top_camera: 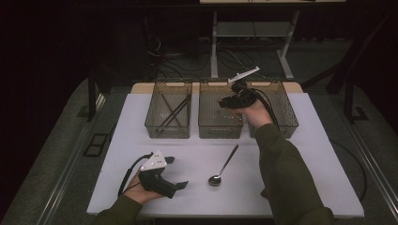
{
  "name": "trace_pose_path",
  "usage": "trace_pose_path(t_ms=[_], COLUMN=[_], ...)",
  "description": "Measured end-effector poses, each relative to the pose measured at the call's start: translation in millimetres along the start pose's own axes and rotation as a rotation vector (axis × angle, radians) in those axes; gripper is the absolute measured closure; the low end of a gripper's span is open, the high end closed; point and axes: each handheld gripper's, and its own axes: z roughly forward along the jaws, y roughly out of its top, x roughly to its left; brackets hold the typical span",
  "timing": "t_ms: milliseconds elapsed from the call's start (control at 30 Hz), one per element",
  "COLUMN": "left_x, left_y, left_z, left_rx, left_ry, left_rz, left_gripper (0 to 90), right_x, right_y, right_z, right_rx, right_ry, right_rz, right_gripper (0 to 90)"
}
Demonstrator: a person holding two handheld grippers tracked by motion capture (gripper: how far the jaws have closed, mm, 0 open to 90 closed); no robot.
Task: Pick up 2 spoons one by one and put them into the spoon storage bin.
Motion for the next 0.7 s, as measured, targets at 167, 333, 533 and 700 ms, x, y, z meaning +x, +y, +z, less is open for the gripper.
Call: trace_pose_path(t_ms=[167, 333, 533, 700], left_x=[0.9, 0.1, 0.1, 0.1], left_y=[0.2, 0.1, 0.2, 0.3], left_z=[-0.9, -0.4, -0.8, -0.9], left_rx=[0.007, -0.001, 0.002, 0.004], left_ry=[-0.002, -0.003, -0.005, -0.005], left_rz=[0.001, -0.003, -0.006, -0.004], left_gripper=[0.1, 0.1, 0.1, 0.2], right_x=[-8.1, -13.8, -16.1, -16.8], right_y=[0.5, -1.2, 0.2, 0.3], right_z=[8.2, 15.5, 24.0, 33.6], right_rx=[0.006, 0.007, 0.004, 0.026], right_ry=[-0.010, -0.016, -0.023, -0.030], right_rz=[0.035, 0.053, 0.060, 0.058], right_gripper=[72.9, 72.9, 72.9, 72.8])
